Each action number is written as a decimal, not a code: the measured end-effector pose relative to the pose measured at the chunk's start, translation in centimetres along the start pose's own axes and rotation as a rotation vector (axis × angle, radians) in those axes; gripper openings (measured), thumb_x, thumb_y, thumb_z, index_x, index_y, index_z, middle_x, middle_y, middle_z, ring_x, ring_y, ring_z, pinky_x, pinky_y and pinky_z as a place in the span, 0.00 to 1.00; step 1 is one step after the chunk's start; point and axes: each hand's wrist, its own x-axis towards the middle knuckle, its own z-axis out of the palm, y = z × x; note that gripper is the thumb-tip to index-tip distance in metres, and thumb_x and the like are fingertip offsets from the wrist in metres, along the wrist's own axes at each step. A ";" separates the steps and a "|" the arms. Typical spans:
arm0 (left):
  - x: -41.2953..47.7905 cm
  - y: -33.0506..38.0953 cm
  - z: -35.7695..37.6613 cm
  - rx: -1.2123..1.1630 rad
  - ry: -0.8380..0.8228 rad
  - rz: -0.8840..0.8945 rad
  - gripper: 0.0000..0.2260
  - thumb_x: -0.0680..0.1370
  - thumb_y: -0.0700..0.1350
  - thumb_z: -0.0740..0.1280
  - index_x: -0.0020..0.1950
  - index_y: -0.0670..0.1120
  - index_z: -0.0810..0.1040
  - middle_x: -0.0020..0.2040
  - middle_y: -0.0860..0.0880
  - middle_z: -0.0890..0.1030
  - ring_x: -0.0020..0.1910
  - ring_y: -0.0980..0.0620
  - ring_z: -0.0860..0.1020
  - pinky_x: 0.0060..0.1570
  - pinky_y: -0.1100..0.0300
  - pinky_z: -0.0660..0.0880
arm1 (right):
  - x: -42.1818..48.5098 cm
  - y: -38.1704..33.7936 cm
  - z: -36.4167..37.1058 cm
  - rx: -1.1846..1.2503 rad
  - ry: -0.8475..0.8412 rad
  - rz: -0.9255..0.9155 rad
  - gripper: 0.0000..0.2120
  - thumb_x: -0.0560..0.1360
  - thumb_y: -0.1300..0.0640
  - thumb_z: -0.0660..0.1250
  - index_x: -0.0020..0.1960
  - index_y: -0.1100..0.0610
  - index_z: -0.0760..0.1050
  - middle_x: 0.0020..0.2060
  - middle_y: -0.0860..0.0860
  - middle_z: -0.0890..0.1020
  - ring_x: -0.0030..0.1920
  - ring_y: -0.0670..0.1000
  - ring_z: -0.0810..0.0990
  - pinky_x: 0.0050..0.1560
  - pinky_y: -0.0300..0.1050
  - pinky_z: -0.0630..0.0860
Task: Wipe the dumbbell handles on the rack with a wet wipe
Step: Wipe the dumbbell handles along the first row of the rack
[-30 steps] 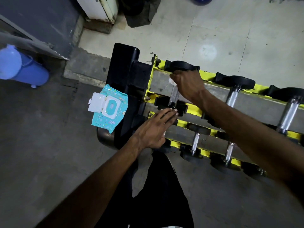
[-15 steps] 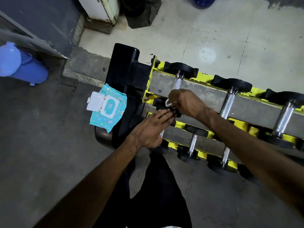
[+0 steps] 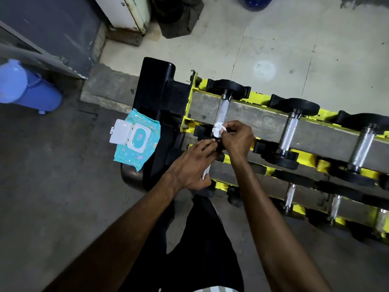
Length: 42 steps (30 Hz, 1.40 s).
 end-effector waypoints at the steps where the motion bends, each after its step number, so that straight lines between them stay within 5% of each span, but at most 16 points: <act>1: 0.0 0.0 -0.1 0.002 -0.001 0.000 0.32 0.68 0.53 0.68 0.69 0.39 0.75 0.73 0.41 0.70 0.74 0.43 0.65 0.72 0.51 0.67 | 0.0 0.0 0.1 0.003 0.009 0.005 0.04 0.67 0.58 0.76 0.40 0.52 0.84 0.36 0.44 0.85 0.37 0.43 0.84 0.40 0.47 0.83; 7: 0.1 -0.1 0.1 0.017 -0.023 -0.024 0.37 0.69 0.54 0.68 0.74 0.38 0.71 0.76 0.41 0.67 0.75 0.43 0.64 0.72 0.49 0.69 | 1.1 0.6 -0.1 -0.003 -0.015 0.077 0.05 0.68 0.56 0.77 0.41 0.55 0.83 0.36 0.49 0.84 0.36 0.48 0.83 0.37 0.46 0.82; 12: 0.1 0.2 0.4 0.038 -0.024 -0.044 0.41 0.69 0.55 0.67 0.79 0.39 0.65 0.78 0.42 0.66 0.76 0.44 0.63 0.74 0.50 0.67 | 2.9 1.0 0.2 -0.012 -0.135 0.226 0.05 0.68 0.55 0.77 0.42 0.55 0.84 0.37 0.52 0.86 0.39 0.53 0.85 0.42 0.54 0.84; 15: 0.2 0.1 0.2 0.042 -0.014 -0.034 0.41 0.68 0.54 0.68 0.78 0.38 0.66 0.77 0.42 0.67 0.75 0.44 0.64 0.73 0.50 0.68 | 3.4 0.9 0.3 -0.084 -0.223 0.140 0.07 0.72 0.54 0.74 0.45 0.58 0.84 0.39 0.55 0.86 0.40 0.55 0.85 0.43 0.54 0.83; 19: 0.3 0.1 0.2 0.028 -0.029 -0.034 0.39 0.68 0.54 0.67 0.77 0.38 0.68 0.77 0.42 0.67 0.74 0.43 0.64 0.72 0.48 0.69 | 2.8 0.6 0.0 -0.202 -0.387 0.004 0.14 0.69 0.67 0.67 0.53 0.58 0.80 0.42 0.58 0.84 0.43 0.59 0.83 0.45 0.56 0.82; 23: 0.4 0.1 0.0 0.033 -0.050 -0.044 0.39 0.68 0.55 0.64 0.77 0.38 0.68 0.77 0.42 0.66 0.75 0.44 0.64 0.71 0.47 0.69 | 2.2 0.7 -0.1 -0.269 -0.310 -0.075 0.14 0.67 0.67 0.70 0.52 0.59 0.83 0.45 0.58 0.86 0.45 0.57 0.84 0.41 0.44 0.76; 28: 0.4 0.2 -0.1 0.040 -0.055 -0.042 0.40 0.69 0.54 0.65 0.78 0.38 0.66 0.77 0.42 0.66 0.74 0.44 0.65 0.71 0.48 0.70 | 2.9 1.3 0.6 -0.010 -0.208 0.174 0.02 0.71 0.55 0.73 0.44 0.50 0.82 0.41 0.52 0.86 0.40 0.55 0.85 0.43 0.56 0.83; 32: 0.4 0.0 -0.1 0.041 -0.049 -0.037 0.39 0.68 0.53 0.68 0.77 0.38 0.69 0.77 0.42 0.67 0.73 0.44 0.65 0.71 0.49 0.70 | 2.0 0.6 0.4 -0.090 -0.238 0.037 0.10 0.73 0.64 0.69 0.53 0.59 0.82 0.48 0.55 0.85 0.44 0.51 0.81 0.39 0.37 0.72; 36: 0.5 0.0 -0.2 0.040 -0.052 -0.036 0.39 0.68 0.53 0.68 0.77 0.38 0.69 0.77 0.42 0.67 0.73 0.45 0.64 0.72 0.50 0.70 | 3.1 -0.3 -0.4 -0.352 -0.332 -0.109 0.13 0.71 0.65 0.67 0.55 0.58 0.82 0.50 0.60 0.85 0.48 0.60 0.83 0.39 0.40 0.71; 40: 0.6 0.0 -0.2 0.049 -0.052 -0.036 0.40 0.67 0.52 0.67 0.78 0.38 0.67 0.77 0.42 0.67 0.74 0.45 0.64 0.73 0.50 0.68 | 4.5 -1.6 -0.6 -0.154 -0.110 0.016 0.10 0.75 0.58 0.68 0.54 0.56 0.84 0.51 0.58 0.86 0.53 0.58 0.83 0.51 0.45 0.77; 42: 0.6 -0.1 -0.2 0.055 -0.058 -0.035 0.40 0.68 0.52 0.67 0.78 0.39 0.67 0.78 0.43 0.66 0.74 0.45 0.64 0.73 0.51 0.68 | 5.5 -2.6 0.0 -0.048 -0.100 0.111 0.08 0.76 0.57 0.68 0.52 0.54 0.84 0.47 0.55 0.86 0.47 0.55 0.84 0.49 0.45 0.79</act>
